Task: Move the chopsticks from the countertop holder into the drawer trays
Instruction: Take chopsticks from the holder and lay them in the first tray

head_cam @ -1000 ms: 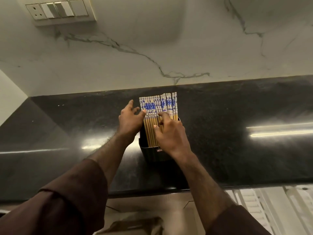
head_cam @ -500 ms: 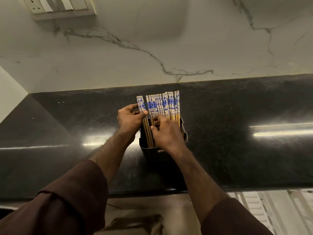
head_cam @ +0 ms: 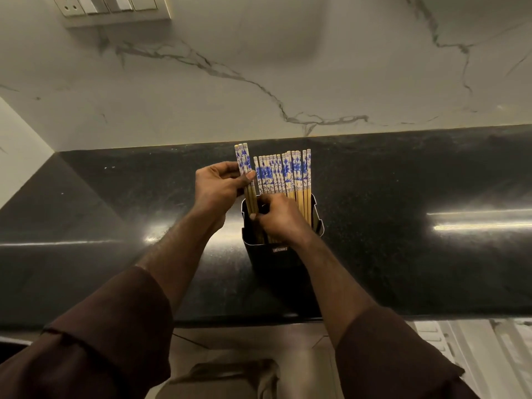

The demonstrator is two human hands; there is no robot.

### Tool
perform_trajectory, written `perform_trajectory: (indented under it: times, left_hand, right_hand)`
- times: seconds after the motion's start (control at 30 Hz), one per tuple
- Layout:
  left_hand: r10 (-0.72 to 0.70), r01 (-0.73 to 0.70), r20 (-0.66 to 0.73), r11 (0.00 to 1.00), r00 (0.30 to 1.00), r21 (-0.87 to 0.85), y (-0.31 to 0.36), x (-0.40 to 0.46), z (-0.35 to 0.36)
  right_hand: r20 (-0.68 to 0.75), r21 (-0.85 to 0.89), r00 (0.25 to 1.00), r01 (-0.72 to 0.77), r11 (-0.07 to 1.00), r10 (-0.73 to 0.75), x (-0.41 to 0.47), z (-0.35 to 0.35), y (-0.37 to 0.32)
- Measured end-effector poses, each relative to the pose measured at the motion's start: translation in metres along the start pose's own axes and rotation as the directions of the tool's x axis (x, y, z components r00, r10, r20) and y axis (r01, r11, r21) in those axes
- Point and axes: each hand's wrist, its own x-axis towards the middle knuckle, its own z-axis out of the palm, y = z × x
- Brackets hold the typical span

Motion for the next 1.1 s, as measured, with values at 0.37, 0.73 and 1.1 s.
perform_trajectory:
  times: [0.37, 0.73, 1.1]
  left_hand:
    - [0.098, -0.086, 0.069, 0.982, 0.993, -0.166, 0.078, -0.016, -0.002]
    - [0.006, 0.029, 0.166, 0.977, 0.986, -0.211, 0.096, -0.084, 0.004]
    - [-0.046, 0.12, 0.234, 0.941, 0.971, -0.316, 0.074, -0.214, 0.0]
  right_hand:
    - [-0.095, 0.361, 0.974, 0.225, 0.905, -0.205, -0.027, -0.04, -0.026]
    - [0.092, 0.557, 0.985, 0.069, 0.827, -0.144, -0.118, -0.058, -0.032]
    - [0.23, 0.596, 0.973, -0.168, 0.785, 0.033, -0.281, -0.036, -0.003]
